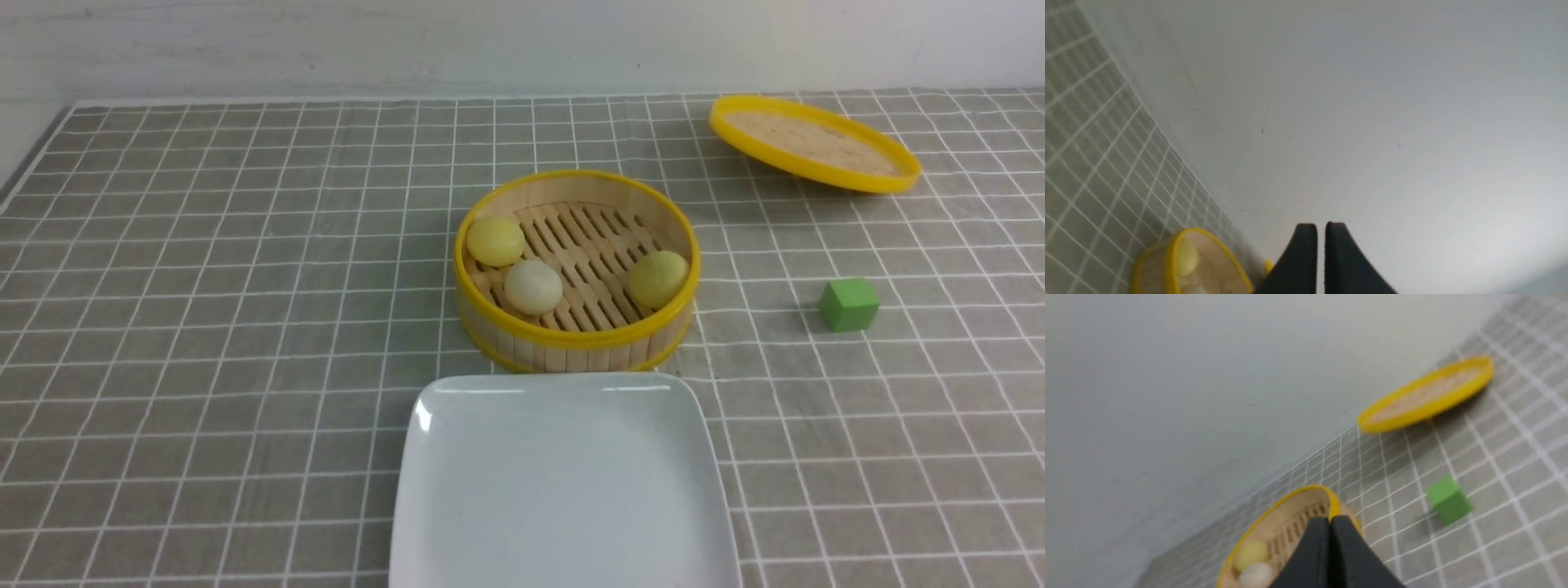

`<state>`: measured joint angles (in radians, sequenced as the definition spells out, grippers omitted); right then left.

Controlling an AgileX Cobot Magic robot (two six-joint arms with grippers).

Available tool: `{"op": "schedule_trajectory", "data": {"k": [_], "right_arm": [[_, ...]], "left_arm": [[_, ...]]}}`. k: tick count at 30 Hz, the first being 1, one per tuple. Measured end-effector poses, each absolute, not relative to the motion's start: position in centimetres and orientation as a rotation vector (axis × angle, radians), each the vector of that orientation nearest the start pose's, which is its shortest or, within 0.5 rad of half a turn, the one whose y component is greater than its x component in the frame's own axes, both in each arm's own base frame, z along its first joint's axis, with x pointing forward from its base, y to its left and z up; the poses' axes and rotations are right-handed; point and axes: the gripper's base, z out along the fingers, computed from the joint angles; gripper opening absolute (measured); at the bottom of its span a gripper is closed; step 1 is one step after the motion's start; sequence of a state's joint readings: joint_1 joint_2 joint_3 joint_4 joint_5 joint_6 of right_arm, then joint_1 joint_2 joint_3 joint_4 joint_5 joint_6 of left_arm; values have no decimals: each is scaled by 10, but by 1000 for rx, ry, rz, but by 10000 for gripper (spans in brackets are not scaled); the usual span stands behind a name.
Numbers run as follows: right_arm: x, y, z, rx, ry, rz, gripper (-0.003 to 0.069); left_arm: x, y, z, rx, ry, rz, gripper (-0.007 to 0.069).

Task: Put the steamed buns into the plate on the grey tablecloth.
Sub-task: 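Reach into the bamboo steamer and grasp a bun with the left gripper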

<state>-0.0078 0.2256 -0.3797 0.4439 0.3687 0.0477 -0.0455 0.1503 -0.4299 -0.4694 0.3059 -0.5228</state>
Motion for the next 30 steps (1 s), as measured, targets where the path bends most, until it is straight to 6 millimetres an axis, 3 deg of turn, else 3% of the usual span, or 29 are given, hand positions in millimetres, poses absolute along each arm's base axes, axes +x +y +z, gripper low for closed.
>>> {"op": "schedule_trajectory", "data": {"k": [2, 6, 7, 8, 10, 11, 17, 22, 24, 28, 30], "right_arm": [[78, 15, 306, 219, 1824, 405, -8], [117, 21, 293, 194, 2313, 409, 1], [118, 21, 292, 190, 2348, 413, 1], [131, 24, 287, 175, 2496, 434, 2], [140, 25, 284, 142, 2568, 445, 2], [149, 28, 283, 81, 2625, 467, 2], [178, 41, 287, -54, 2628, 660, 6], [194, 53, 286, -158, 2658, 773, 10], [196, 57, 285, -192, 2674, 784, 11], [196, 72, 277, -333, 2732, 770, 13], [193, 78, 276, -382, 2742, 765, 15]], "left_arm": [[57, -21, 330, -521, 1685, -809, 3], [97, -31, 309, -428, 2355, -626, 2], [99, -32, 308, -431, 2382, -624, 2], [114, -33, 301, -374, 2575, -575, 2], [125, -34, 298, -334, 2647, -553, 2], [143, -35, 297, -267, 2712, -532, 2], [203, -55, 314, -59, 2709, -654, 12], [248, -102, 322, 203, 2739, -647, 41], [259, -114, 319, 224, 2759, -617, 57], [310, -142, 324, 222, 2743, -475, 158], [335, -149, 325, 200, 2725, -415, 249]]}}
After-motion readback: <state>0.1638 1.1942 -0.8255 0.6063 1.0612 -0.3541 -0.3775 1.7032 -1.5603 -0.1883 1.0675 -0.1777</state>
